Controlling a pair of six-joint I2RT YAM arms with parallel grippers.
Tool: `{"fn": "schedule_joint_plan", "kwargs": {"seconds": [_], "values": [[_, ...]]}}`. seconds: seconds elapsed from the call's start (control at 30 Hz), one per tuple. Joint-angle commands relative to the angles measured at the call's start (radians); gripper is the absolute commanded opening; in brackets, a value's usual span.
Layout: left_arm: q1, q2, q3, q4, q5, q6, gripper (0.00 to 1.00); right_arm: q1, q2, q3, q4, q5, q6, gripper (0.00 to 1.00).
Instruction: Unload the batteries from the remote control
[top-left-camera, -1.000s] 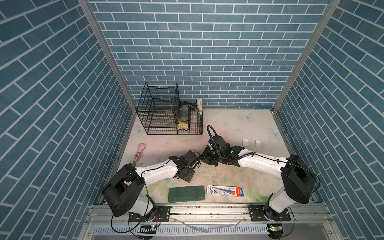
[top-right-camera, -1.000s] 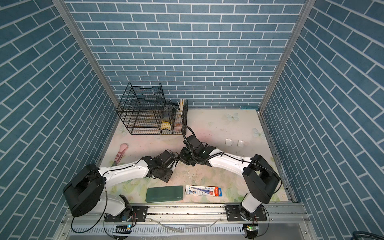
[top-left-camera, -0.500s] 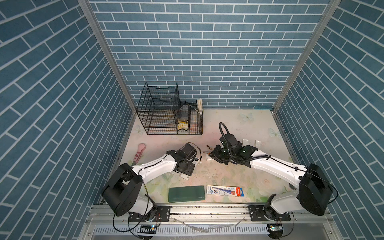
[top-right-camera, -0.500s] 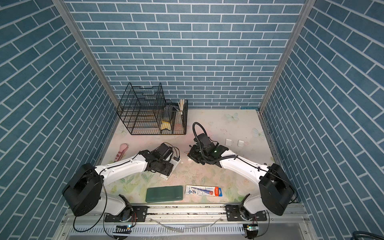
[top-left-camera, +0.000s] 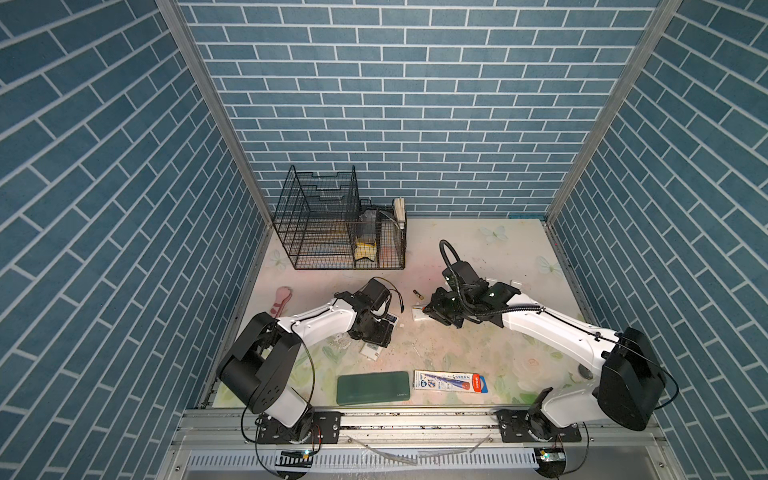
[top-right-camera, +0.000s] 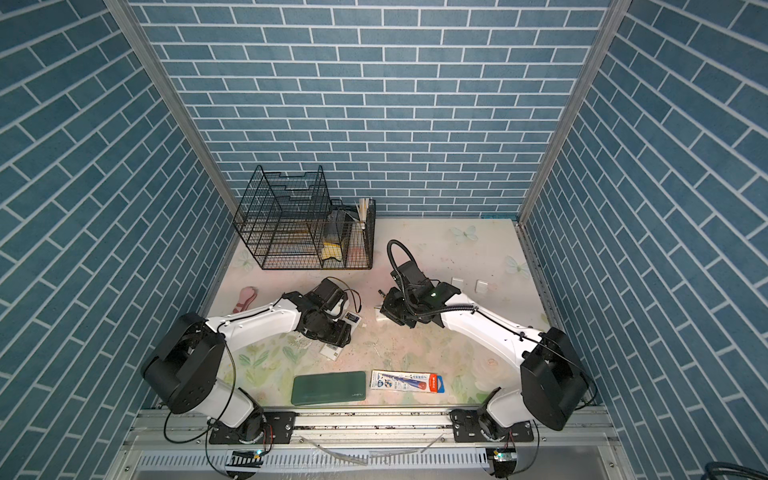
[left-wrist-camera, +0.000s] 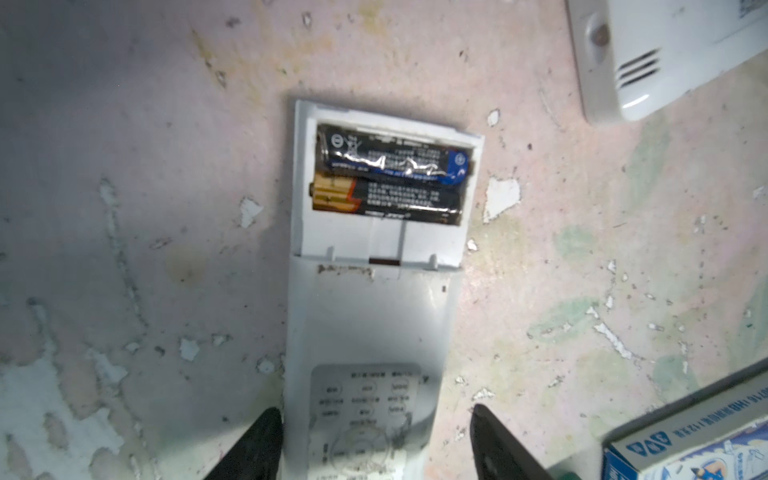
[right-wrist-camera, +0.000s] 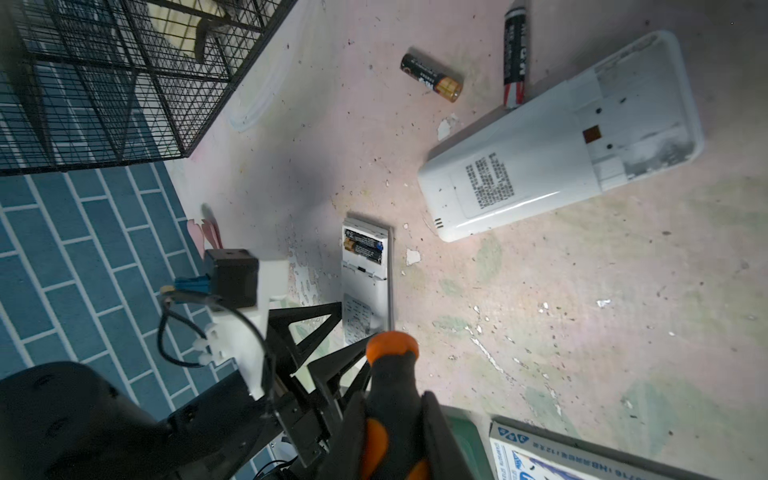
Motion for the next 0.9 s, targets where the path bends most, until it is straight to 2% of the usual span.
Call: {"fn": "schedule_joint_plan", "kwargs": {"seconds": [0.0, 0.17, 0.43, 0.87], "values": [[0.005, 0.017, 0.014, -0.029, -0.027, 0.000, 0.72, -0.004, 0.026, 0.044, -0.002, -0.030, 0.004, 0.00], [0.005, 0.007, -0.021, -0.026, -0.054, -0.010, 0.71, 0.001, 0.070, 0.054, 0.061, -0.064, 0.057, 0.00], [0.005, 0.002, -0.045, -0.008, -0.073, -0.007, 0.62, 0.022, 0.123, 0.091, 0.063, -0.092, 0.102, 0.00], [0.003, 0.008, -0.060, -0.010, -0.124, -0.009, 0.60, 0.065, 0.196, 0.100, 0.134, -0.120, 0.179, 0.00]]}}
